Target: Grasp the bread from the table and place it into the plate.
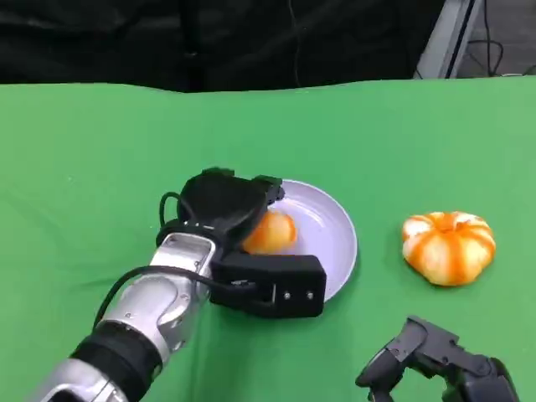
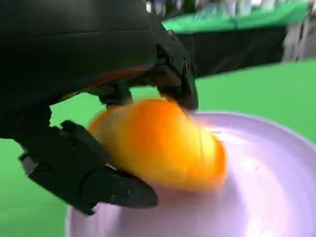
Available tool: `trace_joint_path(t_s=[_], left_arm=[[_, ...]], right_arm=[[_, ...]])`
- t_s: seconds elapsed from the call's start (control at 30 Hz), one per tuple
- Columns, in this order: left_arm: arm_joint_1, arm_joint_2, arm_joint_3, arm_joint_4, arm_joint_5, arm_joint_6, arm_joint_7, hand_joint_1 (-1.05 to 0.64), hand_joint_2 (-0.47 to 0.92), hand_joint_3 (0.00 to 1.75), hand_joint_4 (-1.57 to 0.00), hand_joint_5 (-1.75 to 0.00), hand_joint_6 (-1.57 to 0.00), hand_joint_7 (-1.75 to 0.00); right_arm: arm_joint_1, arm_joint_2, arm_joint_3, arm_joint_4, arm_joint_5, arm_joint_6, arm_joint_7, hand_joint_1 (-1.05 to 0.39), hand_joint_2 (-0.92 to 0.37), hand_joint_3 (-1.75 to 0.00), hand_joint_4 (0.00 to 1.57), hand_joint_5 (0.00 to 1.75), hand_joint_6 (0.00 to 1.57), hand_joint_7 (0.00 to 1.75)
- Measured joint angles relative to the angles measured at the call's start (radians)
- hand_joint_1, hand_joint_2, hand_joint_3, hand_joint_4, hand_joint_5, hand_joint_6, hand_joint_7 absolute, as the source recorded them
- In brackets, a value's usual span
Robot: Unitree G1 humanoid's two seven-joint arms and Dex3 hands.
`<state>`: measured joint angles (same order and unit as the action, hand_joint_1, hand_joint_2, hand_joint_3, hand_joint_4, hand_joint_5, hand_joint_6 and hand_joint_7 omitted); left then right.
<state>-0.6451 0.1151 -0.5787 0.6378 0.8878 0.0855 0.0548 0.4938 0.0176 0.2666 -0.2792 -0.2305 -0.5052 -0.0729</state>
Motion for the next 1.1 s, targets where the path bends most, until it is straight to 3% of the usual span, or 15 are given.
trace_joint_path(t_s=[0.23,0.47,0.63,0.77,0.93,1.03,1.1], left_arm=[[0.042,0.040,0.024,-0.170,-0.115,0.033,-0.257,-1.02,0.92,0.47,0.00,0.00,0.00,0.00],[0.116,0.106,0.055,-0.383,-0.166,0.055,-0.383,-1.04,0.92,0.49,0.00,0.00,-0.01,0.00],[0.196,0.158,0.110,-0.558,-0.220,0.066,-0.435,-0.93,0.92,0.43,-0.02,-0.01,-0.04,-0.02],[0.269,0.177,0.180,-0.677,-0.285,0.070,-0.442,-0.77,0.92,0.34,-0.14,-0.09,-0.14,-0.06],[0.419,0.143,0.326,-0.828,-0.475,0.125,-0.445,-0.47,0.92,0.26,-0.47,-0.28,-0.44,-0.17],[0.517,0.082,0.433,-0.899,-0.632,0.141,-0.427,-0.36,0.92,0.30,-0.47,-0.77,-0.62,-0.16],[0.578,0.049,0.491,-0.943,-0.720,0.154,-0.416,-0.34,0.92,0.32,-0.46,-0.89,-0.66,-0.16]], right_arm=[[0.000,-0.001,-0.001,0.000,0.001,0.001,0.001,-0.11,-0.38,-1.24,0.71,1.58,0.78,1.30],[-0.003,-0.004,-0.006,0.000,0.001,0.001,0.002,-0.09,-0.37,-1.26,0.71,1.58,0.78,1.30],[-0.005,-0.005,-0.004,0.001,0.002,0.001,0.002,-0.11,-0.37,-1.26,0.71,1.58,0.77,1.30],[-0.003,-0.003,-0.001,0.001,0.000,0.002,0.002,-0.11,-0.37,-1.26,0.70,1.58,0.77,1.30],[0.000,0.000,0.003,0.000,0.000,0.004,0.002,-0.11,-0.36,-1.28,0.71,1.59,0.77,1.31],[-0.002,0.001,0.004,0.000,-0.001,0.004,0.001,-0.13,-0.36,-1.27,0.71,1.59,0.77,1.31],[-0.002,0.001,0.006,-0.001,-0.001,0.004,0.001,-0.13,-0.37,-1.26,0.71,1.59,0.77,1.31]])
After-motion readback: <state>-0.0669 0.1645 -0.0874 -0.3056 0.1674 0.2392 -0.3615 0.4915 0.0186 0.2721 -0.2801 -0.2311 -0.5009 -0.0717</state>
